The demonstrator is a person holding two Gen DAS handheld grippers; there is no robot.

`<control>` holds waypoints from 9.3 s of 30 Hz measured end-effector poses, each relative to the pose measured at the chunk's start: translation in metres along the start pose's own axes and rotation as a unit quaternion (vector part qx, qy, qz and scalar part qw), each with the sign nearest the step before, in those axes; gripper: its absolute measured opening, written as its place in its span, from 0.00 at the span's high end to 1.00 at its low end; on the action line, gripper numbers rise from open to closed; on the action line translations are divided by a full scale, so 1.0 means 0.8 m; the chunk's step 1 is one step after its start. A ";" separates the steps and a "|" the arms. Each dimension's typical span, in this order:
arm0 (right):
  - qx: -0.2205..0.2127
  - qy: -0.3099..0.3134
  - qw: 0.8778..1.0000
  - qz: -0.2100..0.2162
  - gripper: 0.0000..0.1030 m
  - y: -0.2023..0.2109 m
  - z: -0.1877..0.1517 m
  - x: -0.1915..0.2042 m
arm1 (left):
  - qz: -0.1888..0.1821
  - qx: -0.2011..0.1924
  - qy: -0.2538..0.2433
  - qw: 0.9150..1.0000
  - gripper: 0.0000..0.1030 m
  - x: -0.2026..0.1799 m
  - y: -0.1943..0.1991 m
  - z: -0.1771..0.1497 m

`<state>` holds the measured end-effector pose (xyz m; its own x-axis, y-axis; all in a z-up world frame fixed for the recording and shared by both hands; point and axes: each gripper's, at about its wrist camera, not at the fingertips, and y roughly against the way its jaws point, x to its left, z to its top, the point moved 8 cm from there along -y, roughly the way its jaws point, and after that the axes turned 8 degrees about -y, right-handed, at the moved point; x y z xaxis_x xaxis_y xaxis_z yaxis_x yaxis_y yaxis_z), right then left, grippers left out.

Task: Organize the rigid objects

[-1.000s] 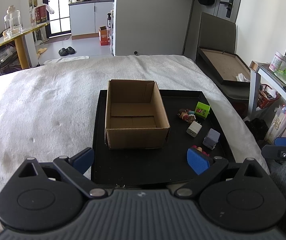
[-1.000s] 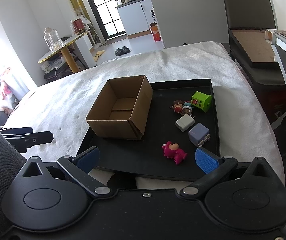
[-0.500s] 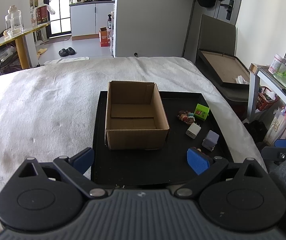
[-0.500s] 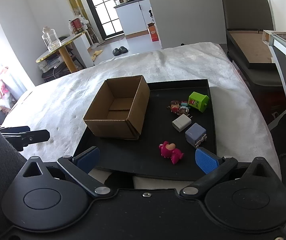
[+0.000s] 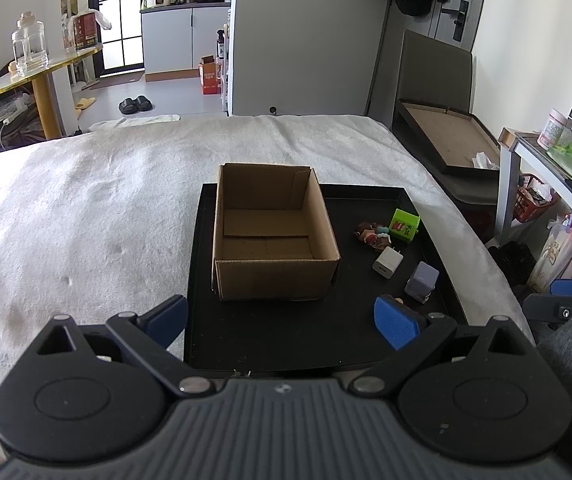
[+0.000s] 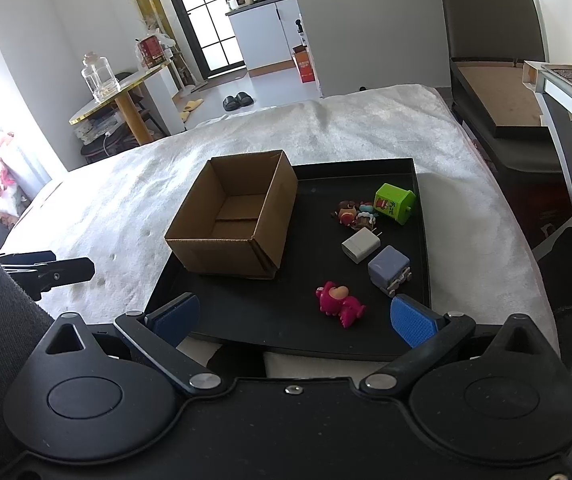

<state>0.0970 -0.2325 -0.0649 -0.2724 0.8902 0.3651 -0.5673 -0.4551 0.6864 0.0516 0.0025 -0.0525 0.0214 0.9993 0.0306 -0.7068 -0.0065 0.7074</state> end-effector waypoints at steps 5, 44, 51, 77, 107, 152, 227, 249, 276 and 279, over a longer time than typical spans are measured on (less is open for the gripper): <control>0.000 -0.001 1.000 0.000 0.00 0.000 0.000 0.000 | 0.000 0.000 0.000 1.000 0.04 0.001 0.001 0.000; -0.011 -0.019 1.000 -0.002 0.00 -0.057 0.013 -0.055 | 0.077 0.001 0.005 0.997 0.04 0.034 -0.054 0.023; -0.012 -0.032 0.999 -0.009 0.00 -0.070 0.020 -0.073 | 0.108 0.012 0.015 0.994 0.04 0.055 -0.071 0.018; 0.072 -0.050 0.996 -0.028 0.21 -0.177 -0.009 -0.094 | 0.151 0.041 0.019 0.987 0.07 0.068 -0.169 0.008; 0.149 -0.006 0.984 -0.101 0.21 -0.276 -0.042 -0.069 | 0.199 0.038 0.027 0.979 0.35 0.081 -0.250 0.017; 0.014 0.028 0.995 -0.096 0.43 -0.250 0.015 -0.023 | 0.145 0.046 0.039 0.988 0.93 0.083 -0.222 -0.017; -0.035 0.122 0.992 0.025 0.24 -0.274 0.066 0.096 | 0.177 0.066 0.028 0.982 0.84 0.100 -0.232 -0.010; -0.011 0.005 0.995 -0.099 0.22 -0.257 0.046 -0.064 | 0.234 0.081 -0.027 0.968 0.27 0.080 -0.247 0.004; 0.025 -0.062 0.984 -0.164 0.32 -0.286 0.027 -0.132 | 0.241 0.084 -0.045 0.966 0.26 0.075 -0.250 0.011; 0.032 -0.048 0.982 -0.178 0.35 -0.294 0.022 -0.133 | 0.241 0.083 -0.045 0.966 0.26 0.075 -0.250 0.011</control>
<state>0.2729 -0.2207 -0.2541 0.0106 0.9885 0.1509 -0.5631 -0.1188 0.8178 0.2004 0.0633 -0.1856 -0.2151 0.8718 0.4401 -0.5264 -0.4831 0.6997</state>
